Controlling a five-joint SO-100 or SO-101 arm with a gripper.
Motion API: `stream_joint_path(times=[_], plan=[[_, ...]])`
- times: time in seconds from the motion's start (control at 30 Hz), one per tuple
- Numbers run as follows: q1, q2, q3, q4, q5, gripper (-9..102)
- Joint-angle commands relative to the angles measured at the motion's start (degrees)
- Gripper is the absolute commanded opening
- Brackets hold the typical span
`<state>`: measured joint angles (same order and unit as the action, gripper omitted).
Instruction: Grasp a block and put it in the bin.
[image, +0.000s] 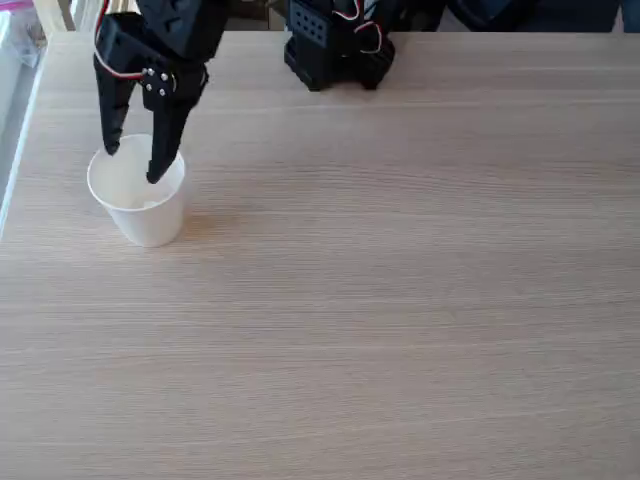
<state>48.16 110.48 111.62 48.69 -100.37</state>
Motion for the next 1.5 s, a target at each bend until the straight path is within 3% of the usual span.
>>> stream_joint_path(times=[0.0,0.13,0.7,0.9,1.1,1.23,1.47], plan=[[-2.29,6.42,2.64,-0.97,-0.18,11],[-7.47,16.26,11.87,-2.72,1.23,0],[-44.3,62.67,53.17,-3.96,5.89,0],[-51.68,71.28,62.4,3.08,7.29,0],[-55.02,78.84,66.18,20.92,9.4,0],[-55.55,80.33,66.27,28.13,12.57,0],[-55.46,80.42,66.36,27.95,13.36,1]])
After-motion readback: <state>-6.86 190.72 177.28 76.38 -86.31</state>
